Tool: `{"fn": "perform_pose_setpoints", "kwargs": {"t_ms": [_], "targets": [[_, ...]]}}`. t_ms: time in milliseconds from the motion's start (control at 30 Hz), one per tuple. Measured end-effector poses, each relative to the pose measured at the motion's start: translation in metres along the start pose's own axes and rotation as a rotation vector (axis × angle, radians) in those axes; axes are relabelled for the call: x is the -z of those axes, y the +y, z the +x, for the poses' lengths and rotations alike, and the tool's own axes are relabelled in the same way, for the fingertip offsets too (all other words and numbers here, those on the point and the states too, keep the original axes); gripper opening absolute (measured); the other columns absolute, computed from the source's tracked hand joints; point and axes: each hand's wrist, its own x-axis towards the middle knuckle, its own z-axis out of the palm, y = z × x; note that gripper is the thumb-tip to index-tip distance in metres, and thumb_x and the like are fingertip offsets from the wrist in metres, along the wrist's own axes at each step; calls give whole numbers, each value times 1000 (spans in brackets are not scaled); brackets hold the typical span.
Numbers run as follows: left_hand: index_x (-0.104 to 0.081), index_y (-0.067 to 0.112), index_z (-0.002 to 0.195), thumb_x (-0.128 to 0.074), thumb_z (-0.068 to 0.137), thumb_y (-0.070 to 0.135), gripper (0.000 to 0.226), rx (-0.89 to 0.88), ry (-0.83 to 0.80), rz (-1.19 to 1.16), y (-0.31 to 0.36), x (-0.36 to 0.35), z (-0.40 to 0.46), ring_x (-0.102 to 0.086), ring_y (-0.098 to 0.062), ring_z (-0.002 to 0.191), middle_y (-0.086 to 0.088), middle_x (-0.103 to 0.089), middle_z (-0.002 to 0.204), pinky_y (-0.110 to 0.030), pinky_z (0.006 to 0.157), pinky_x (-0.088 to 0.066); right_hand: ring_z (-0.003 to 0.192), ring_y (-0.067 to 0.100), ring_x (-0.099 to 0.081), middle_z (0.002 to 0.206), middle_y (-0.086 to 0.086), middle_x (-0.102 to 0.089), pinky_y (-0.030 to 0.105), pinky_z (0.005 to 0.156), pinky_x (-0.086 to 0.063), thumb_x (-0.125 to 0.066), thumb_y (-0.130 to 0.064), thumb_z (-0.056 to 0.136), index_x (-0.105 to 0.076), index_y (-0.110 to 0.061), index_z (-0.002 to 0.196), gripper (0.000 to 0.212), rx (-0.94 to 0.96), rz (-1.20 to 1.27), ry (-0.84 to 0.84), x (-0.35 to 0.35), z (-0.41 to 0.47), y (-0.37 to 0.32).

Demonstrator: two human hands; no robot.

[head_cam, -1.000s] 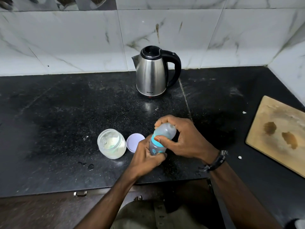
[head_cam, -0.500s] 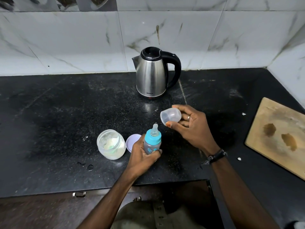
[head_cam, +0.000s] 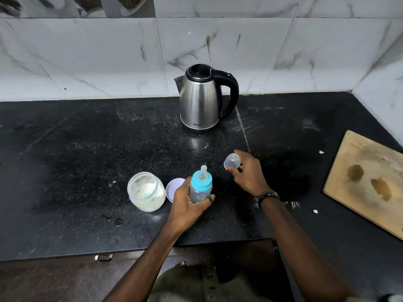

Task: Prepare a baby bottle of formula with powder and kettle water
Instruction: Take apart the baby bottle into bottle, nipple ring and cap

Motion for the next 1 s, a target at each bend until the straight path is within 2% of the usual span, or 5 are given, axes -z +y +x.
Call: {"fn": "perform_pose_setpoints", "kwargs": {"t_ms": [167, 367, 733, 867, 1000], "targets": [[-63, 20, 105, -83, 73, 25, 38, -3, -7, 3, -3, -1, 0, -65, -2, 80, 4, -70, 91, -21, 76, -54, 130, 32, -53, 140, 16, -56, 41, 111, -42, -77, -11, 83, -48, -4, 141, 65, -26, -72, -54, -11, -2, 5], [-65, 19, 108, -85, 74, 27, 40, -10, 3, 17, -8, -1, 0, -68, -6, 86, 1, -73, 95, -25, 78, -58, 133, 31, -50, 144, 15, -52, 43, 111, -43, -75, -14, 85, -42, -6, 145, 69, -38, -139, -79, -18, -5, 11], [-66, 20, 111, -89, 80, 7, 40, -36, -9, 62, -10, -3, 2, -68, 2, 85, 10, -73, 95, -16, 78, -53, 137, 37, -44, 152, 19, -42, 48, 113, -38, -75, -12, 84, -28, -3, 151, 83, -11, -170, -104, -10, -10, 8], [-66, 11, 113, -88, 81, 6, 39, -42, 16, 87, -10, -4, 2, -66, 5, 82, 8, -72, 94, -14, 77, -52, 131, 32, -50, 146, 16, -47, 43, 110, -41, -72, -18, 87, -42, -4, 144, 65, 71, -118, 59, 1, -16, -10], [-66, 10, 108, -88, 80, 7, 36, -87, 80, 149, -5, -8, 1, -62, 10, 75, 16, -67, 86, -8, 73, -46, 105, 20, -63, 118, 8, -63, 36, 92, -53, -68, -21, 91, -58, -8, 127, 39, 185, 103, 235, 12, -24, -39]]}}
